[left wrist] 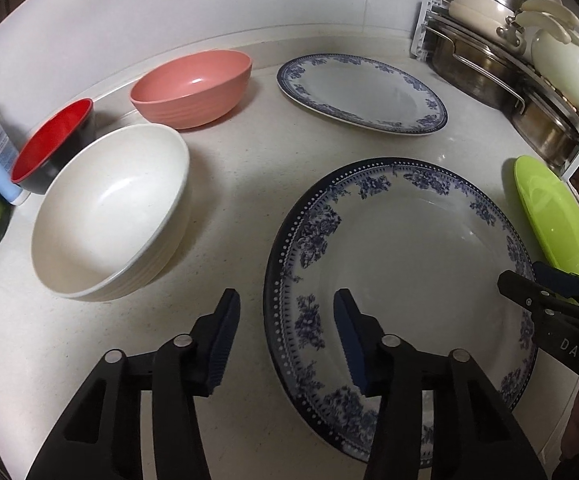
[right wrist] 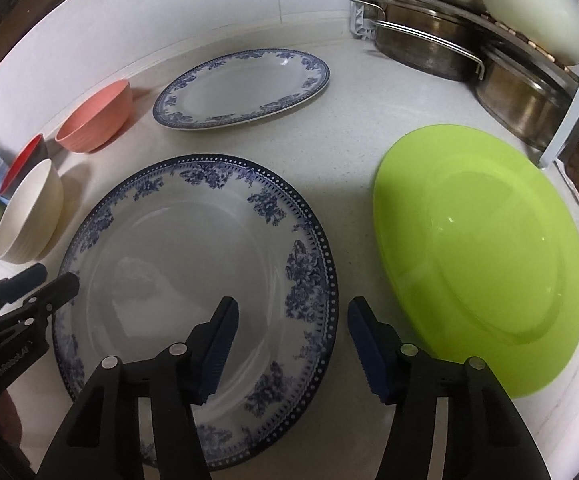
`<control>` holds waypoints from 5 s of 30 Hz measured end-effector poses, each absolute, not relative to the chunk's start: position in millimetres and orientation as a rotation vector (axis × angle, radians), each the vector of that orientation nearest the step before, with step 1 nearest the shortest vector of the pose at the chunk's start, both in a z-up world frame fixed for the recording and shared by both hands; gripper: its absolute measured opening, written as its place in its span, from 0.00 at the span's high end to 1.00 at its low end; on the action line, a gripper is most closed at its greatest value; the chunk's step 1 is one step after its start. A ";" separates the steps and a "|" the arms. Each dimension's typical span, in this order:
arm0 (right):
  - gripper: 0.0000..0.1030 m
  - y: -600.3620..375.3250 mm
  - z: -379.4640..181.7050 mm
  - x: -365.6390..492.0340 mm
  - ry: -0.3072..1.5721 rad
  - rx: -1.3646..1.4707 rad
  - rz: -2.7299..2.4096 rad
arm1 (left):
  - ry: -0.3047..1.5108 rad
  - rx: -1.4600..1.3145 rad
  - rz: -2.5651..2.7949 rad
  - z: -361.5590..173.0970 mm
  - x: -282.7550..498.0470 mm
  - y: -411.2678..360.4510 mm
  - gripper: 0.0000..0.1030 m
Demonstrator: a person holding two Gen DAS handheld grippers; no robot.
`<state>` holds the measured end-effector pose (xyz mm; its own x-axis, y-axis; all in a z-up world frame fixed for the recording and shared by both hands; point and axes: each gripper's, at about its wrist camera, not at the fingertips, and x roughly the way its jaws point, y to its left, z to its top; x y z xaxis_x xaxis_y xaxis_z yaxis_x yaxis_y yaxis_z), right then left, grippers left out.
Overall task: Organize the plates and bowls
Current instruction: 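Close both grippers on the rim of the blue-and-white plate, then lift the held plate with both grippers and carry it toward the sink, then lower the plate onto the counter and open both grippers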
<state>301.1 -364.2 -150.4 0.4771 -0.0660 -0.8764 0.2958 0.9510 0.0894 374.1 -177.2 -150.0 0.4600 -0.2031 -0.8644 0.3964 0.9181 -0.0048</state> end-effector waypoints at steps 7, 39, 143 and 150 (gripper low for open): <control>0.54 -368.2 -152.8 306.7 1.065 0.242 -0.227 | 1.059 0.195 -0.386 -157.6 378.5 -181.9 0.62; 0.65 -345.6 -119.5 289.0 1.049 0.194 -0.196 | 0.944 0.145 -0.325 -114.5 336.5 -137.7 0.66; 0.33 -132.1 -86.1 261.6 0.952 0.108 0.055 | 0.729 0.136 -0.039 -69.7 262.1 54.6 0.07; 0.25 -173.1 -66.8 239.0 0.885 0.141 -0.035 | 0.663 0.160 -0.121 -46.1 258.0 4.8 0.04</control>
